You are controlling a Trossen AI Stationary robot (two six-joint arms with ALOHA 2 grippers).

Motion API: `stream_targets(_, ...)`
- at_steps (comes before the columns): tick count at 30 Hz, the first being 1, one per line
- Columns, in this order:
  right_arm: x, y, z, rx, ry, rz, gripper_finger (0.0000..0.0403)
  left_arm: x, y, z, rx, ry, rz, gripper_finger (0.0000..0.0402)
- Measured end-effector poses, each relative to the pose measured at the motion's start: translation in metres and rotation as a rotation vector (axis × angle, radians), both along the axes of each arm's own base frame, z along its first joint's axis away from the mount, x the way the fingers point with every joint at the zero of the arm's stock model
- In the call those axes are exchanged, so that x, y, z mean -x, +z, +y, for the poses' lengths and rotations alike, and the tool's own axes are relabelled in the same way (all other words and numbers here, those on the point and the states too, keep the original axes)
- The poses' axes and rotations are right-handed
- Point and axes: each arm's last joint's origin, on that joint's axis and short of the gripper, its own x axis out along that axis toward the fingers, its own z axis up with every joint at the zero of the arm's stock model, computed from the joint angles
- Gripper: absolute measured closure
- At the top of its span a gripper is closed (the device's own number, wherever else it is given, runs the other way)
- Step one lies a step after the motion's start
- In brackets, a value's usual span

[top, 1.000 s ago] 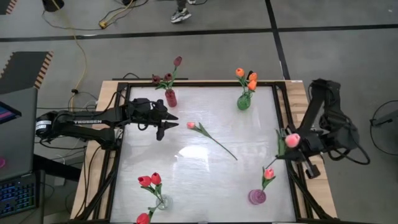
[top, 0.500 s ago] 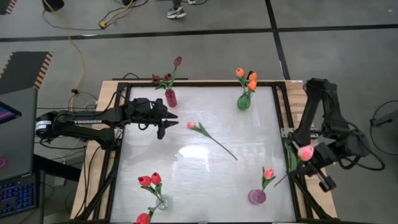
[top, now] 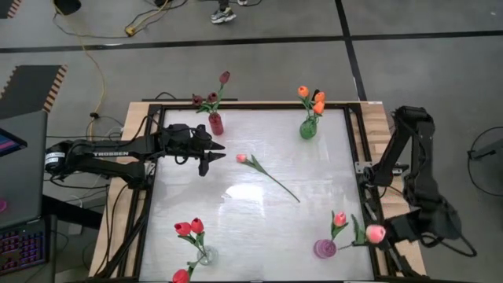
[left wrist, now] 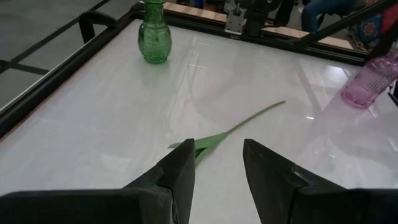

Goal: Sort flowers into vase by color
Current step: Put the pink flower into the purple vase

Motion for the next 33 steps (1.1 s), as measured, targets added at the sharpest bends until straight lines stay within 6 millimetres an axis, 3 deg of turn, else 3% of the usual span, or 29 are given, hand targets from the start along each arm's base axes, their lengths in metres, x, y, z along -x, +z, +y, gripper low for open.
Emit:
stream_targets(9, -0.005, -0.018, 0.022, 0.070, -0.066, 0.004, 0.0379, 0.000, 0.000, 0.000, 0.016, 0.007, -0.002, 0.0279)
stream_targets(24, -0.010, -0.027, 0.024, 0.128, -0.106, 0.018, 0.0378, 0.000, 0.000, 0.000, 0.015, 0.006, -0.001, 0.0279)
stream_targets(33, -0.015, -0.032, 0.021, 0.068, -0.128, 0.061, 0.0377, 0.000, 0.000, 0.000, 0.015, 0.006, -0.001, 0.0279)
